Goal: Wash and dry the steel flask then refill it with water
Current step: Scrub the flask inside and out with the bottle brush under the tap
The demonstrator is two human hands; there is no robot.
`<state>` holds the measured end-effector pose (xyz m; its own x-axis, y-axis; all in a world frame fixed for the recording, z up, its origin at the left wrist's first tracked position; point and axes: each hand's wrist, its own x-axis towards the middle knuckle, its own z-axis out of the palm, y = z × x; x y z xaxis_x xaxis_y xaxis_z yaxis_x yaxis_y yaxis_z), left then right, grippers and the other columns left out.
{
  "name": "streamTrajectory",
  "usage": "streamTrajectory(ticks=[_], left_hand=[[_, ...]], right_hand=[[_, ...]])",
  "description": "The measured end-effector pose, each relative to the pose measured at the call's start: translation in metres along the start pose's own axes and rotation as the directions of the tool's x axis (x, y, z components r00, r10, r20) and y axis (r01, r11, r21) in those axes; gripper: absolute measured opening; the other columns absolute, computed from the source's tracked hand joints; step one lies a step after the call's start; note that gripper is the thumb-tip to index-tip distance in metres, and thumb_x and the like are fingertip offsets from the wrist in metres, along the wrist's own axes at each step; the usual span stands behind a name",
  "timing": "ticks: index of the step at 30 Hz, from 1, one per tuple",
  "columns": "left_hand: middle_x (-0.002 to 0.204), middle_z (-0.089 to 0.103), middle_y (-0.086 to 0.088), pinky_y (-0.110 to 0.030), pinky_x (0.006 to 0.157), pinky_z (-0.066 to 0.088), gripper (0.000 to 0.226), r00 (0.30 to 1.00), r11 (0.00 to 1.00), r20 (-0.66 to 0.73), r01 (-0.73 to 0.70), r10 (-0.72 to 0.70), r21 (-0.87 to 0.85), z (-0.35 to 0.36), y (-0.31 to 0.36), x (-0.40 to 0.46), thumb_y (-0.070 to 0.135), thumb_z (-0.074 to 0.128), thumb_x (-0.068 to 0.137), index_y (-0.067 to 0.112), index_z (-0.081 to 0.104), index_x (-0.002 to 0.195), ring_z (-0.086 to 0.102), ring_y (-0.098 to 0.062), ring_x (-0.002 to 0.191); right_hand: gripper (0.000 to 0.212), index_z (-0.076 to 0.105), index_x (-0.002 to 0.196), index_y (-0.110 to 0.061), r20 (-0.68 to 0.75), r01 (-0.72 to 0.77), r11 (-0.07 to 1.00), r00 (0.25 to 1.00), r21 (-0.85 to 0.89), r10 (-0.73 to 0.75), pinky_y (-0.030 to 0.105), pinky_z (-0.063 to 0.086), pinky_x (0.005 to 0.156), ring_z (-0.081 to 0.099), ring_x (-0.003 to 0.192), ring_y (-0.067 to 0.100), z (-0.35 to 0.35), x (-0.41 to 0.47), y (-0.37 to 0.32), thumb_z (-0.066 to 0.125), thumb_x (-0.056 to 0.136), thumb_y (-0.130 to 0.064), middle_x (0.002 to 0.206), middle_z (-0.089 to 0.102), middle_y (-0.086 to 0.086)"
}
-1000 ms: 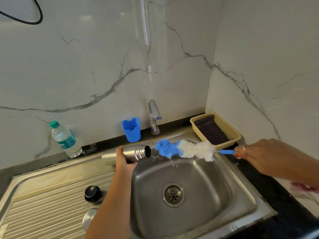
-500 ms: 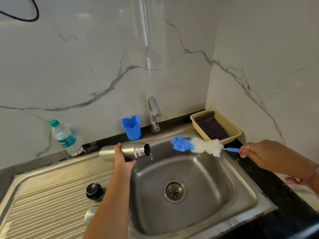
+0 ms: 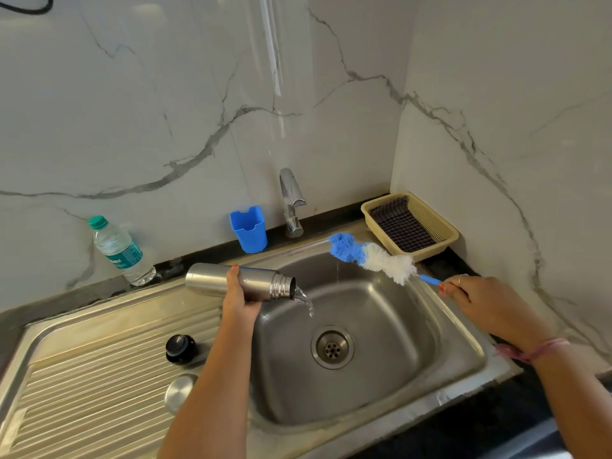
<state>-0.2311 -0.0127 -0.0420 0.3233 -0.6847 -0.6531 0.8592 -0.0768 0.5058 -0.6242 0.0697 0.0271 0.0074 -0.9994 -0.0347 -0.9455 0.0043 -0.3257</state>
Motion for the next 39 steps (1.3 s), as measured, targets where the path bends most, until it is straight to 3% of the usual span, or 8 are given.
streamTrajectory(ticks=[8, 15, 24, 28, 33, 36, 39], left_hand=[[0.116, 0.061, -0.014, -0.051, 0.094, 0.053, 0.081, 0.999, 0.997, 0.006, -0.044, 0.044, 0.068, 0.001, 0.001, 0.004, 0.028, 0.084, 0.076, 0.009, 0.038, 0.141, 0.065, -0.029, 0.097], [0.123, 0.061, -0.013, -0.053, 0.099, 0.051, 0.077, 0.995, 0.992, 0.043, -0.088, 0.085, 0.086, 0.010, 0.000, -0.001, 0.026, 0.084, 0.075, 0.010, 0.040, 0.136, 0.065, -0.028, 0.105], [0.123, 0.057, -0.009, -0.041, 0.102, 0.049, 0.075, 0.961, 0.950, 0.166, -0.251, 0.222, 0.185, 0.024, -0.001, -0.014, 0.019, 0.078, 0.083, 0.012, 0.033, 0.141, 0.062, -0.020, 0.107], [0.120, 0.058, -0.007, -0.034, 0.088, 0.053, 0.068, 0.935, 0.928, 0.252, -0.305, 0.249, 0.214, 0.031, -0.003, -0.026, 0.013, 0.075, 0.085, 0.016, 0.032, 0.137, 0.063, -0.018, 0.103], [0.117, 0.059, -0.004, -0.030, 0.082, 0.053, 0.067, 0.894, 0.853, 0.346, -0.401, 0.284, 0.334, 0.030, -0.011, -0.033, 0.006, 0.075, 0.083, 0.023, 0.032, 0.131, 0.061, -0.018, 0.104], [0.117, 0.058, -0.005, -0.036, 0.089, 0.052, 0.070, 0.867, 0.781, 0.405, -0.458, 0.288, 0.424, 0.026, -0.017, -0.032, 0.007, 0.079, 0.079, 0.024, 0.032, 0.128, 0.061, -0.022, 0.108], [0.117, 0.058, -0.003, -0.031, 0.081, 0.050, 0.074, 0.842, 0.691, 0.450, -0.516, 0.299, 0.506, 0.023, -0.021, -0.034, 0.007, 0.083, 0.076, 0.025, 0.032, 0.128, 0.061, -0.019, 0.105]], right_hand=[[0.031, 0.064, 0.095, -0.015, 0.056, -0.083, 0.994, 0.995, 0.065, 0.080, 0.015, 0.032, 0.046, 0.051, 0.051, 0.007, 0.017, -0.017, -0.002, 0.042, 0.100, -0.036, 0.061, 0.056, -0.005], [0.027, 0.063, 0.098, -0.019, 0.087, -0.129, 0.986, 0.989, 0.103, 0.121, 0.016, 0.034, 0.046, 0.047, 0.050, 0.005, 0.024, -0.024, -0.006, 0.042, 0.100, -0.036, 0.063, 0.058, -0.002], [0.030, 0.064, 0.096, -0.019, 0.026, -0.146, 0.987, 0.989, 0.060, 0.145, 0.018, 0.037, 0.046, 0.052, 0.050, 0.006, 0.032, -0.025, -0.011, 0.043, 0.099, -0.040, 0.061, 0.057, -0.004], [0.029, 0.064, 0.100, -0.021, -0.005, -0.140, 0.990, 0.990, 0.024, 0.140, 0.017, 0.035, 0.046, 0.051, 0.050, 0.006, 0.029, -0.024, -0.014, 0.042, 0.100, -0.041, 0.061, 0.056, -0.007], [0.032, 0.067, 0.107, -0.023, -0.076, -0.111, 0.993, 0.991, -0.044, 0.108, 0.018, 0.035, 0.045, 0.053, 0.051, 0.008, 0.026, -0.025, -0.017, 0.042, 0.100, -0.041, 0.059, 0.054, -0.009], [0.033, 0.067, 0.108, -0.023, -0.087, -0.094, 0.991, 0.993, -0.096, 0.086, 0.016, 0.030, 0.043, 0.050, 0.049, 0.006, 0.023, -0.025, -0.019, 0.041, 0.100, -0.042, 0.059, 0.052, -0.010], [0.032, 0.067, 0.112, -0.026, -0.090, -0.074, 0.990, 0.994, -0.119, 0.063, 0.015, 0.029, 0.042, 0.050, 0.049, 0.006, 0.022, -0.024, -0.021, 0.042, 0.099, -0.043, 0.060, 0.052, -0.011]])
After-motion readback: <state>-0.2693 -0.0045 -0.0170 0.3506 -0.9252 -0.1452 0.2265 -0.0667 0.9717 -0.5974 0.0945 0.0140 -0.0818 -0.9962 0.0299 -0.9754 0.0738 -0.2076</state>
